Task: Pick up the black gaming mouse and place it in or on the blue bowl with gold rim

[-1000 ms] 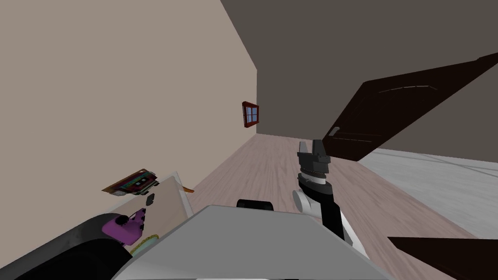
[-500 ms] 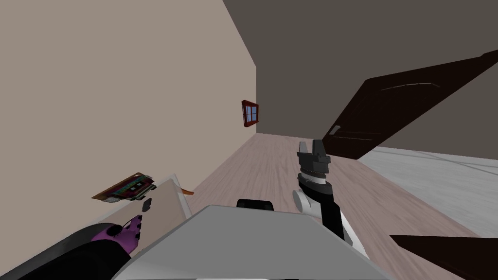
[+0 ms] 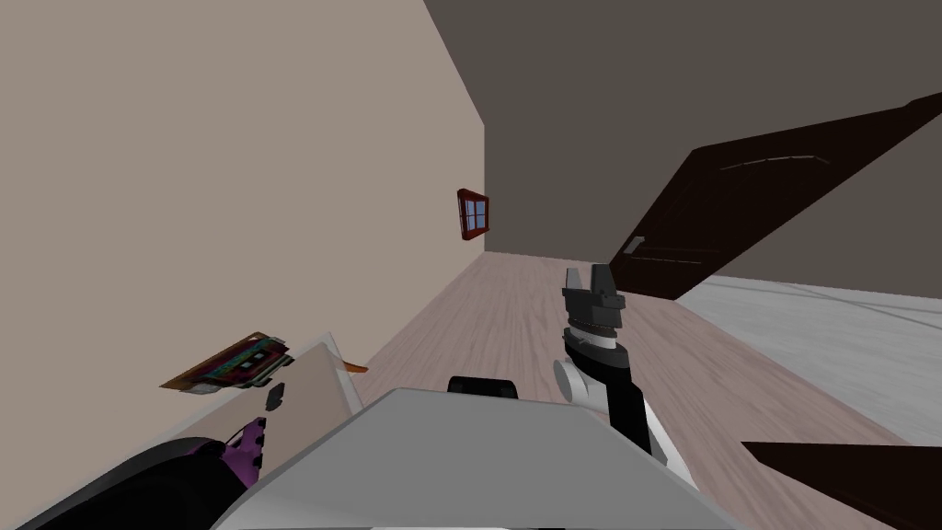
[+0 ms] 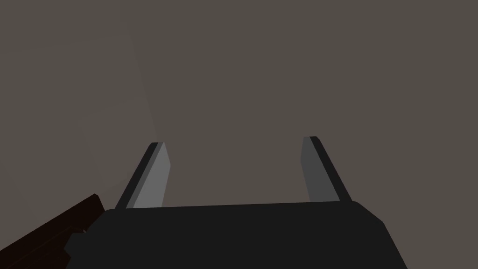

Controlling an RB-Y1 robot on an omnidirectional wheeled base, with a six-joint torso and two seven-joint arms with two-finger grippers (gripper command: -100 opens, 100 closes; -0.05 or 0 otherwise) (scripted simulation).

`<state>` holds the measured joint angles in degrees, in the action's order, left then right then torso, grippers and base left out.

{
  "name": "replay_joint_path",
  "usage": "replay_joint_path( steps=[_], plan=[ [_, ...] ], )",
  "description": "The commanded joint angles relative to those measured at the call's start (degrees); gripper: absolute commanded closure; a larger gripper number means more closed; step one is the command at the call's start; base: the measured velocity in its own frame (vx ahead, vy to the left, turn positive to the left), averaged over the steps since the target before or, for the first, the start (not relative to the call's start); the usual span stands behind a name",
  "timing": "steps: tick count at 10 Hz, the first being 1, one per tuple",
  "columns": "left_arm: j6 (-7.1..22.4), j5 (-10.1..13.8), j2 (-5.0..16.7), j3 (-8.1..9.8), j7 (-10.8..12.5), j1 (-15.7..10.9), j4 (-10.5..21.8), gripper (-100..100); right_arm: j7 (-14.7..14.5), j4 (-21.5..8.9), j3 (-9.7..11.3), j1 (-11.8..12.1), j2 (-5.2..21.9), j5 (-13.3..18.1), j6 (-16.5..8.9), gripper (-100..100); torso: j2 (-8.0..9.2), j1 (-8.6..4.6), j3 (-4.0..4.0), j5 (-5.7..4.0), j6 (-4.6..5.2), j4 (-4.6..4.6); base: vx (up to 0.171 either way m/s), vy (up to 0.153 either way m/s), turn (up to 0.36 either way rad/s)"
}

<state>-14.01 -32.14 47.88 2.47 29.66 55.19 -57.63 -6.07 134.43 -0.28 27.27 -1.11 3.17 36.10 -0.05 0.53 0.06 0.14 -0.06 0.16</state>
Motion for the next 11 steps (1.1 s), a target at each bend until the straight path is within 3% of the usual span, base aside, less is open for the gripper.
replay_joint_path(
  steps=[1,2,3,7,8,9,11],
  plan=[
    [0.1,0.1,0.1,-0.08,1.1,1.1,-1.7,100,0.0,0.0,0.0,0.0,0.0,0.0,0.0,0,0.0,0.0,0.0,0.0,0.0,0.0,0.008,0.056,-0.006],
    [0.0,0.1,-0.1,-0.05,0.7,0.7,-1.2,100,0.0,0.0,0.0,0.0,0.0,0.0,0.0,0,0.03,-0.16,0.0,-0.06,-0.01,-0.02,0.003,0.016,-0.002],
    [0.0,0.1,-0.1,-0.05,0.9,0.8,-1.4,-100,0.0,0.0,0.0,0.0,0.0,0.0,0.0,0,0.04,-0.31,0.0,-0.1,-0.01,-0.03,0.0,0.0,0.0],
    [0.0,0.1,-0.1,-0.04,0.8,0.8,-1.4,-100,0.0,0.0,0.0,0.0,0.0,0.0,0.0,0,0.04,-0.43,0.0,-0.14,-0.02,-0.04,0.0,0.0,0.0],
    [0.0,0.1,-0.1,-0.04,0.8,0.8,-1.4,0,0.0,0.0,0.0,0.0,0.0,0.0,0.0,0,0.04,-0.44,0.0,-0.14,-0.02,-0.04,0.0,0.0,0.0],
    [-0.3,-0.2,1.3,0.76,2.3,2.6,-2.9,-100,0.0,0.0,0.0,0.0,0.0,0.0,0.0,0,0.04,-0.44,0.0,-0.14,-0.02,-0.04,0.011,-0.013,0.046],
    [-0.9,-0.7,3.4,1.97,4.5,5.3,-5.3,-100,0.0,0.0,0.0,0.0,0.0,0.0,0.0,0,-0.04,-0.56,-0.05,-0.18,-0.03,-0.06,0.03,-0.034,0.063]
  ],
)
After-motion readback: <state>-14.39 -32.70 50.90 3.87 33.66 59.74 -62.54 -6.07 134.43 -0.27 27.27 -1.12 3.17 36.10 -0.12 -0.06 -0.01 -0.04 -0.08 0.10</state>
